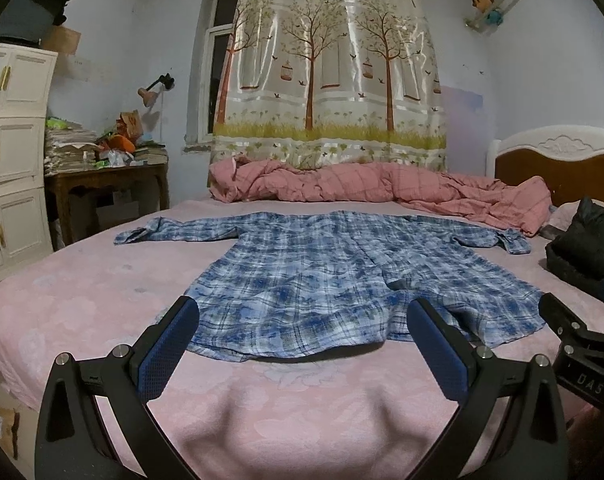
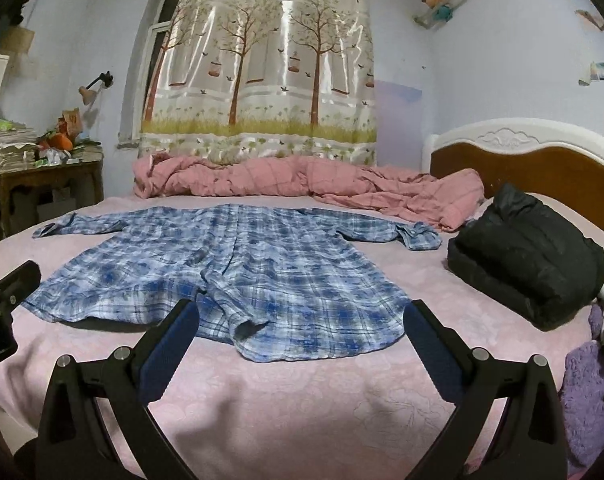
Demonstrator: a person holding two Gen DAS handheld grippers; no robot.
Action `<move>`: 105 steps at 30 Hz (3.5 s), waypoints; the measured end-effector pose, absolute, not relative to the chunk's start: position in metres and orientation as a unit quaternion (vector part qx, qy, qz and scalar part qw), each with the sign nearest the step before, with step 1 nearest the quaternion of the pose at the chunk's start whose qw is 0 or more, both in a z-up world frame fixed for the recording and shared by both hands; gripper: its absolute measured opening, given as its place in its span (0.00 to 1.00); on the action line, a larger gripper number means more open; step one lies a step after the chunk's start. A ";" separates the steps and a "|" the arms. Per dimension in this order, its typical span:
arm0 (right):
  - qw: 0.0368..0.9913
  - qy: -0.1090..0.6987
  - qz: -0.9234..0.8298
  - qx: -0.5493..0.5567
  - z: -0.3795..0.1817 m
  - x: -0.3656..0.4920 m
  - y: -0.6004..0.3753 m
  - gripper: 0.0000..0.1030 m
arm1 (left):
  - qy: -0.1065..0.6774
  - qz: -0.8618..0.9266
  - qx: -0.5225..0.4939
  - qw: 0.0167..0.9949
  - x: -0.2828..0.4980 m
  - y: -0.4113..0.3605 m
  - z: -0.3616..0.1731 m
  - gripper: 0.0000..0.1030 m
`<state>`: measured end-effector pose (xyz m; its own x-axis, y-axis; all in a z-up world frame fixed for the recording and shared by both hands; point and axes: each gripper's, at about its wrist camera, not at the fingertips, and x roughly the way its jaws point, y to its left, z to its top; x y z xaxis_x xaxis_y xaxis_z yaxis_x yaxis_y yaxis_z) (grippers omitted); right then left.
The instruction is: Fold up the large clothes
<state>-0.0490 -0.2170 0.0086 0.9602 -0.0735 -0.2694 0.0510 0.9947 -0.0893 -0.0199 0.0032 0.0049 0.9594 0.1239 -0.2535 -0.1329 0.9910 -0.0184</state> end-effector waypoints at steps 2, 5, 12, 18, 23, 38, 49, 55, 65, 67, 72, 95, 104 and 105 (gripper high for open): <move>0.990 0.134 -0.034 -0.039 0.009 -0.051 -0.218 1.00 | 0.128 0.066 -0.020 0.989 -0.020 0.004 0.005 1.00; 0.990 0.131 -0.033 -0.036 0.009 -0.053 -0.221 1.00 | 0.123 0.060 -0.016 0.990 -0.022 0.003 0.006 1.00; 0.992 0.115 -0.032 -0.029 0.011 -0.060 -0.223 1.00 | 0.085 0.050 -0.009 0.995 -0.036 0.002 0.010 1.00; 0.993 0.109 -0.034 -0.024 0.014 -0.062 -0.226 1.00 | 0.065 0.029 -0.025 0.997 -0.044 0.009 0.011 1.00; 0.995 0.091 -0.032 -0.001 0.017 -0.069 -0.237 1.00 | 0.013 -0.014 -0.054 0.998 -0.061 0.020 0.012 1.00; 0.993 0.115 -0.031 -0.016 0.017 -0.060 -0.238 1.00 | 0.054 0.008 -0.062 0.997 -0.052 0.022 0.016 1.00; 0.989 0.147 -0.012 -0.009 0.020 -0.050 -0.248 1.00 | 0.078 0.011 -0.039 0.996 -0.042 0.020 0.029 1.00; 0.983 0.177 0.031 0.033 0.021 -0.037 -0.255 1.00 | 0.106 0.026 0.002 0.994 -0.029 0.019 0.028 1.00; 0.959 0.264 0.076 0.068 -0.012 0.015 -0.293 0.93 | 0.228 0.058 0.011 0.972 0.026 0.049 -0.017 1.00; 0.952 0.289 0.071 0.071 -0.020 0.028 -0.302 0.89 | 0.248 0.055 -0.013 0.967 0.033 0.059 -0.030 1.00; 0.934 0.327 0.102 0.105 -0.036 0.039 -0.319 0.85 | 0.298 -0.016 -0.081 0.951 0.048 0.073 -0.055 1.00; 0.935 0.324 0.125 0.069 -0.008 0.141 -0.295 0.04 | 0.298 -0.043 -0.126 0.945 0.148 0.089 -0.002 0.04; 0.907 0.404 0.103 0.062 -0.006 0.291 -0.278 0.04 | 0.426 -0.032 -0.058 0.902 0.300 0.091 -0.033 0.05; 0.905 0.409 0.100 0.057 -0.014 0.296 -0.276 0.04 | 0.432 -0.030 -0.049 0.900 0.305 0.089 -0.038 0.08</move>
